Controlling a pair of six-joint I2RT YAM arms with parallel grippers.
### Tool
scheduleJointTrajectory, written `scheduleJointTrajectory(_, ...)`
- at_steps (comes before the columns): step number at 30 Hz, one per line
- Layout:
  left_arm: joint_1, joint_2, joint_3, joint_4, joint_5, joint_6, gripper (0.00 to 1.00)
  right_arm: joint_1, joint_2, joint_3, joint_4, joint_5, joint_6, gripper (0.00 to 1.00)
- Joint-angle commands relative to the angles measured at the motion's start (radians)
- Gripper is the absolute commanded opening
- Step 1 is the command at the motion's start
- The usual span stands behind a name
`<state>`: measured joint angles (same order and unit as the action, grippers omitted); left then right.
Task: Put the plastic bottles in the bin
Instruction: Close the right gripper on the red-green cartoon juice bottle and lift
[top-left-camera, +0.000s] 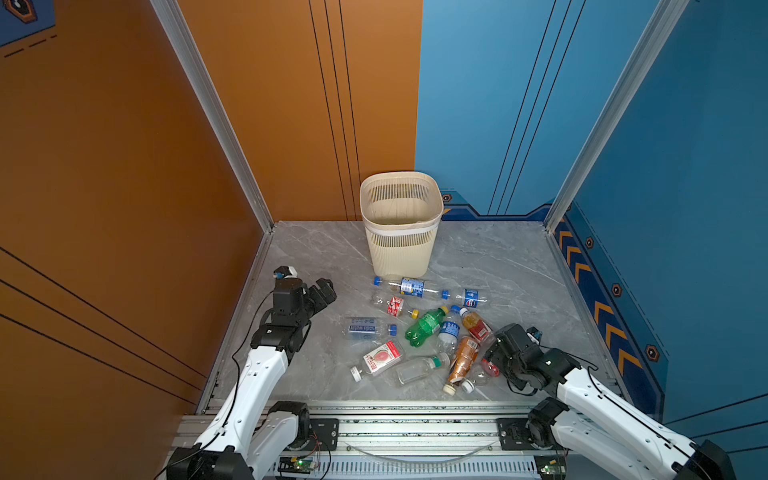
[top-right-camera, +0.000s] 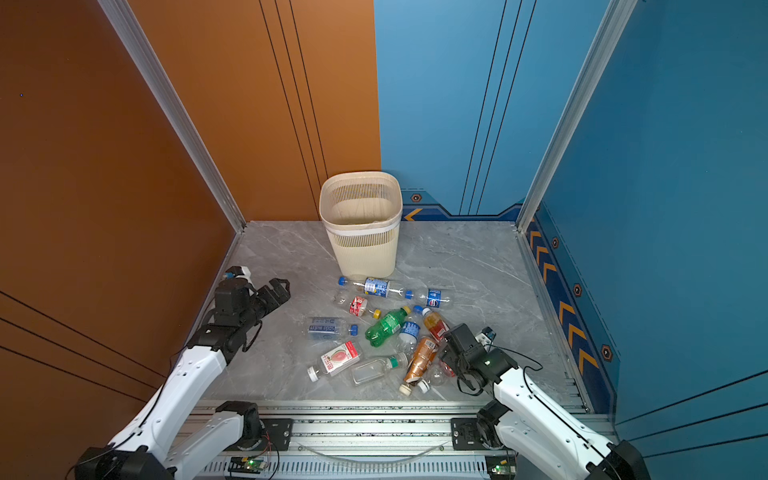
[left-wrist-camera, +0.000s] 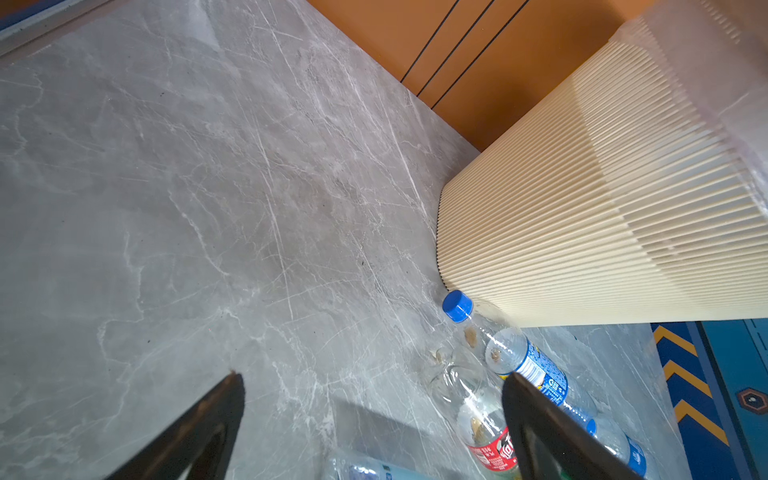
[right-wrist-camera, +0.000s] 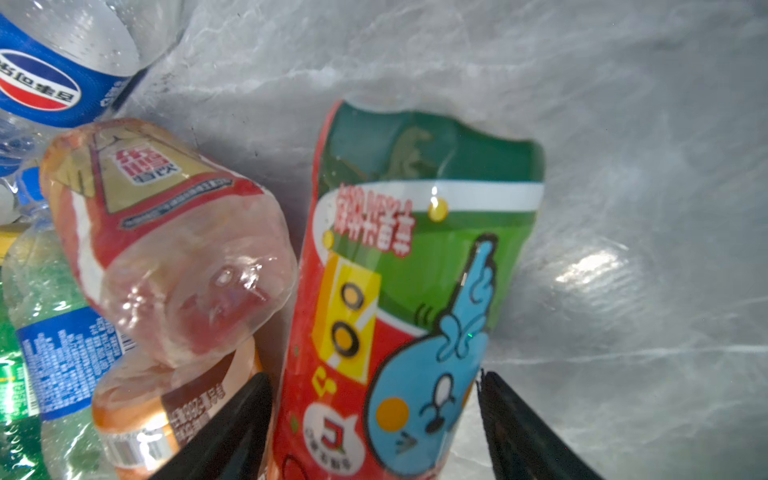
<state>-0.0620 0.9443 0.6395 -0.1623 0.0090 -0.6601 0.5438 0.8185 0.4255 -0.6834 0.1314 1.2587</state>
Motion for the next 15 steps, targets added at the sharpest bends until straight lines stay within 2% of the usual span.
scheduleJointTrajectory(1, 0.011, -0.006, -0.015, 0.009, 0.026, -0.011, 0.98, -0.013, 0.019, -0.019, 0.046, 0.031, 0.017, 0.79)
scheduleJointTrajectory(7, 0.02, -0.003, -0.022, 0.012, 0.032, -0.017, 0.98, -0.021, 0.078, -0.016, 0.089, 0.025, 0.002, 0.75)
scheduleJointTrajectory(15, 0.028, 0.001, -0.031, 0.01, 0.038, -0.022, 0.98, -0.023, 0.137, -0.013, 0.128, 0.031, -0.012, 0.63)
